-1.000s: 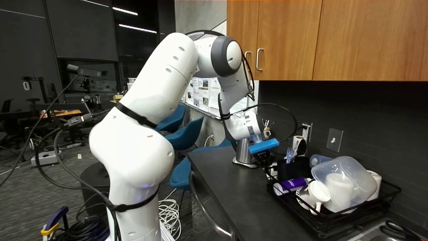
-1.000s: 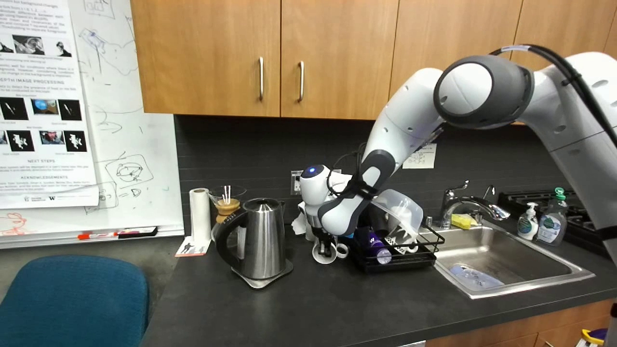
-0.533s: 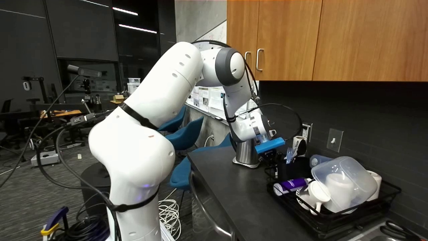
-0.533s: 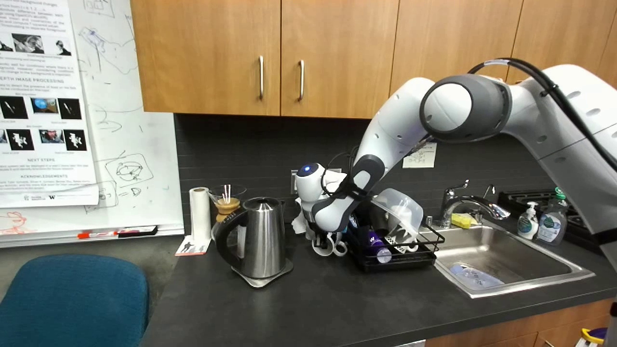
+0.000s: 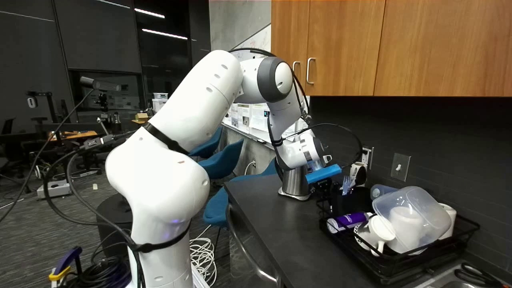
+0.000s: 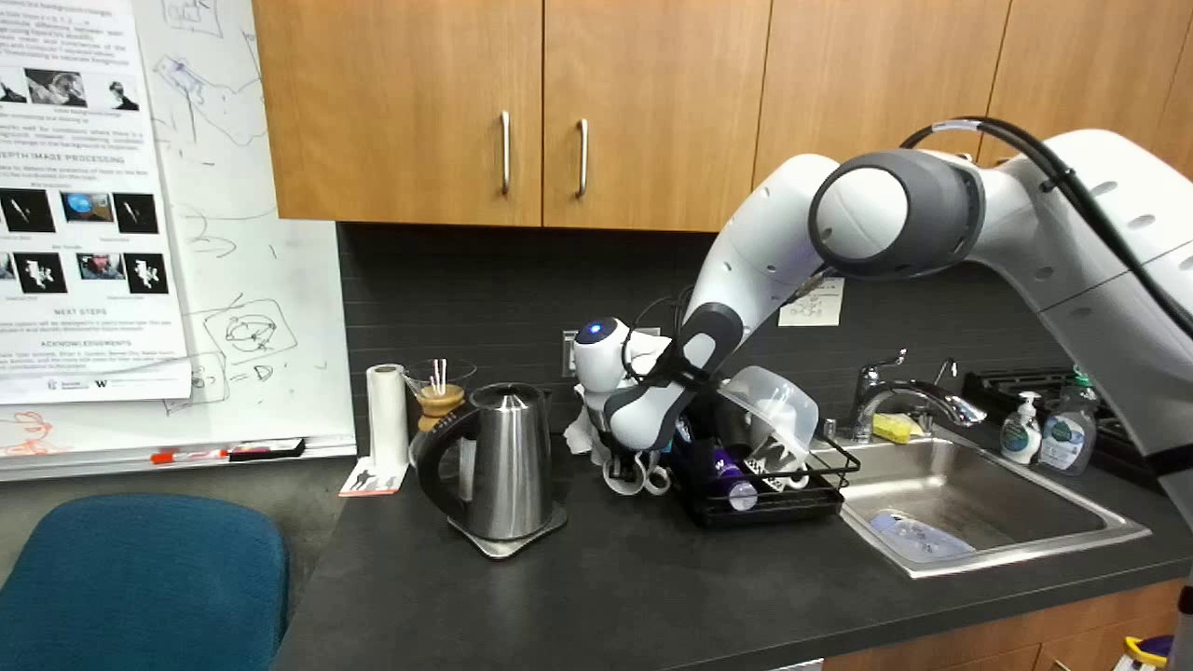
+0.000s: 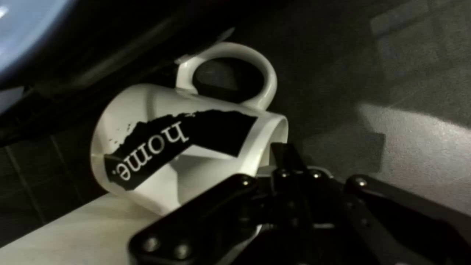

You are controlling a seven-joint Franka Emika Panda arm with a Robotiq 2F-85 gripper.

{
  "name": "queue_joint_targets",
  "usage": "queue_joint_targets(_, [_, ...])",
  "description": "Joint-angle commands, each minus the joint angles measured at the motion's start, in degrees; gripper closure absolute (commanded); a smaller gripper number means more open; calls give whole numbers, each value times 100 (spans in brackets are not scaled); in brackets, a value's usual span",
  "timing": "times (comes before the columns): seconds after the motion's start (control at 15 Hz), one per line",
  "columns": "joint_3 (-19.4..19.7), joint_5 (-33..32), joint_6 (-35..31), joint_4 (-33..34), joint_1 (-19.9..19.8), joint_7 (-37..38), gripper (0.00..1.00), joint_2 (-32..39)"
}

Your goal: Put the purple bottle on the dishrack then move the mug backwards.

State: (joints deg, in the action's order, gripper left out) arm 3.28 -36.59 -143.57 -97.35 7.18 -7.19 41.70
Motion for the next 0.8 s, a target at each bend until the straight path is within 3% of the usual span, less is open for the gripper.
queue_joint_targets(0.0, [47, 73, -2, -621, 43, 179, 100, -551])
queue_joint_targets(0.73, [-249, 192, 13, -2572, 71, 571, 100, -2087])
